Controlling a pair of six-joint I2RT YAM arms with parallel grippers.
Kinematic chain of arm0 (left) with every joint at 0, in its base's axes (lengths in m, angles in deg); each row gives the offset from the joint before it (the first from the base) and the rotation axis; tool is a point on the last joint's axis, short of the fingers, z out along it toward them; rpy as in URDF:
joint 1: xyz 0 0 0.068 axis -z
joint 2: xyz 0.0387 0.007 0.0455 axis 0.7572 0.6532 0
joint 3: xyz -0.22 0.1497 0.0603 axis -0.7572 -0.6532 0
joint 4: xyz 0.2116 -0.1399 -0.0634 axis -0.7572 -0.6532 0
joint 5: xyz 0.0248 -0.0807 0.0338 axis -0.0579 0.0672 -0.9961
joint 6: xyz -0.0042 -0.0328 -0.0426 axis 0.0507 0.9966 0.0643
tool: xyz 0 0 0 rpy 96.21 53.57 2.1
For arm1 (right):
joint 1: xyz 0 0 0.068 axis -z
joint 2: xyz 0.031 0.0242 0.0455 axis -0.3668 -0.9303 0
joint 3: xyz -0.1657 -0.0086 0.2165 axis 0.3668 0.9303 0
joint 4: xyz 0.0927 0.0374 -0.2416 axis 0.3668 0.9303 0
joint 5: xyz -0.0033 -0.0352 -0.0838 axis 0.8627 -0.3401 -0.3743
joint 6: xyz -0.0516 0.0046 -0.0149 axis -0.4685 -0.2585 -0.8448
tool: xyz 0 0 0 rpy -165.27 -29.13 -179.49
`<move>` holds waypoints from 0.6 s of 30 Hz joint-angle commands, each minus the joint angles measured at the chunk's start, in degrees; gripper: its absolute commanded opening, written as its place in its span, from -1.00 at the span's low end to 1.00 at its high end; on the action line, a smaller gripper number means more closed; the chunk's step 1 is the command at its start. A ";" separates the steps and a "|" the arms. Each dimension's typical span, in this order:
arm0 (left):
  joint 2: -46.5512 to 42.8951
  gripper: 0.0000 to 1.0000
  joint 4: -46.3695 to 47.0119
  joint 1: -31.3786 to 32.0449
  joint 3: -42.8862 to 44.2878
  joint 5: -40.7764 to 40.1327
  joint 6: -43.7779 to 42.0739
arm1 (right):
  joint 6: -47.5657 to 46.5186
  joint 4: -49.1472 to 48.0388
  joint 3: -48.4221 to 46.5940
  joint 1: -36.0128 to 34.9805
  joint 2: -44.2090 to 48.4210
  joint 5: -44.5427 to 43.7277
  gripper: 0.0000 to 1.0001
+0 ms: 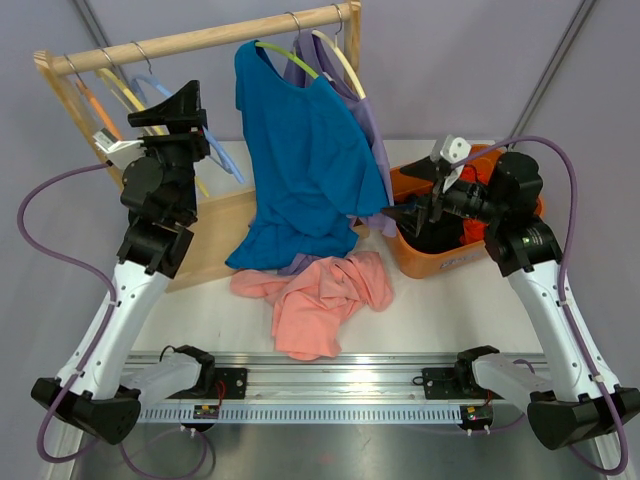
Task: Remove the t-shirt from the hanger
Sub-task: Hang the hanger back to the clothesline with the left arm
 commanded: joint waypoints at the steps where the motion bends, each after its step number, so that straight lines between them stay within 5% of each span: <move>1: -3.20 0.57 1.17 -0.23 0.29 5.21 0.45 | -10.82 9.27 -2.87 0.27 -0.48 19.20 0.99; 6: -8.82 0.82 -5.59 -0.23 -1.99 6.97 -0.52 | -21.72 20.18 -4.89 0.18 -3.37 24.93 0.98; 18: -13.22 0.98 -15.97 -0.23 -3.76 5.57 -7.19 | -22.44 19.66 -4.80 -1.14 -5.58 26.08 0.96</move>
